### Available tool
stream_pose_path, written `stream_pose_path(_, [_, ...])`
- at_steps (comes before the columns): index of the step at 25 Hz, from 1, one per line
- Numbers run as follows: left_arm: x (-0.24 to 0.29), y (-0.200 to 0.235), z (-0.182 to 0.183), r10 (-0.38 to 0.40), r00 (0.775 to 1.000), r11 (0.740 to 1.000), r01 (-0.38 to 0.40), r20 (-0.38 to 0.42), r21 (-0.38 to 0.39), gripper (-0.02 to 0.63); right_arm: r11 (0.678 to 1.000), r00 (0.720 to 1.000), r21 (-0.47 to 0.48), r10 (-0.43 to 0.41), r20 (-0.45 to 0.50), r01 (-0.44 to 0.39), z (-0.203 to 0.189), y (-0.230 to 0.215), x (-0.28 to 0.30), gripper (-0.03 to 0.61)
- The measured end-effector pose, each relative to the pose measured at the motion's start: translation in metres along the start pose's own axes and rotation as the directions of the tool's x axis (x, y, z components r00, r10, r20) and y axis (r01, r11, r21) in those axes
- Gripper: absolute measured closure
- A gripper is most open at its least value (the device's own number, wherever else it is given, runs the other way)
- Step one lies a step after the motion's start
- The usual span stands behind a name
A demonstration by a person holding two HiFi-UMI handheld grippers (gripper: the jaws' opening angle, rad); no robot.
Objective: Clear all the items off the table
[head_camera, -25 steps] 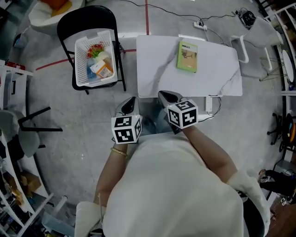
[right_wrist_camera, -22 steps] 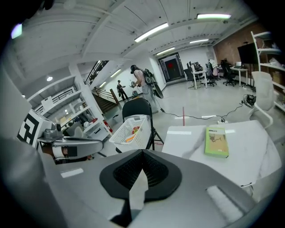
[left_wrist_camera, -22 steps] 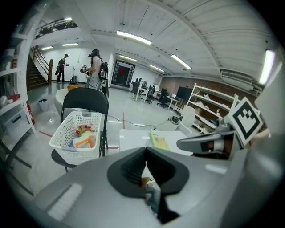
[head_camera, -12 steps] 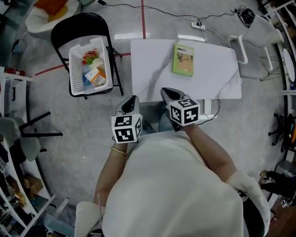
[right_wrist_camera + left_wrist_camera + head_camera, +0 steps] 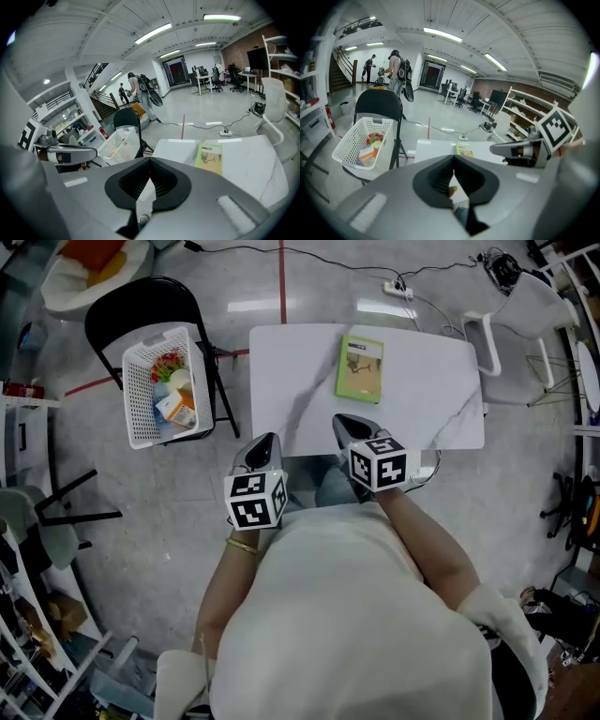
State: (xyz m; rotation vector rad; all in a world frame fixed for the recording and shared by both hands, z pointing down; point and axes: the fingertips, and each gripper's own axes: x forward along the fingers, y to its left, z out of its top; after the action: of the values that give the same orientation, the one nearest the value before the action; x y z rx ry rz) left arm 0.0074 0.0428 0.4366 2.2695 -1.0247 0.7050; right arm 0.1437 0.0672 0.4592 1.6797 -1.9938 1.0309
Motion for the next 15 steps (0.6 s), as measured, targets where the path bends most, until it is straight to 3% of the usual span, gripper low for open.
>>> stream_pose_path(15, [0.09, -0.042, 0.022, 0.008, 0.998, 1.0, -0.009, -0.056, -0.009, 0.604, 0.995, 0.995, 0.046, -0.084, -0.06, 0.087, 0.009, -0.123, 0.019, 0.583])
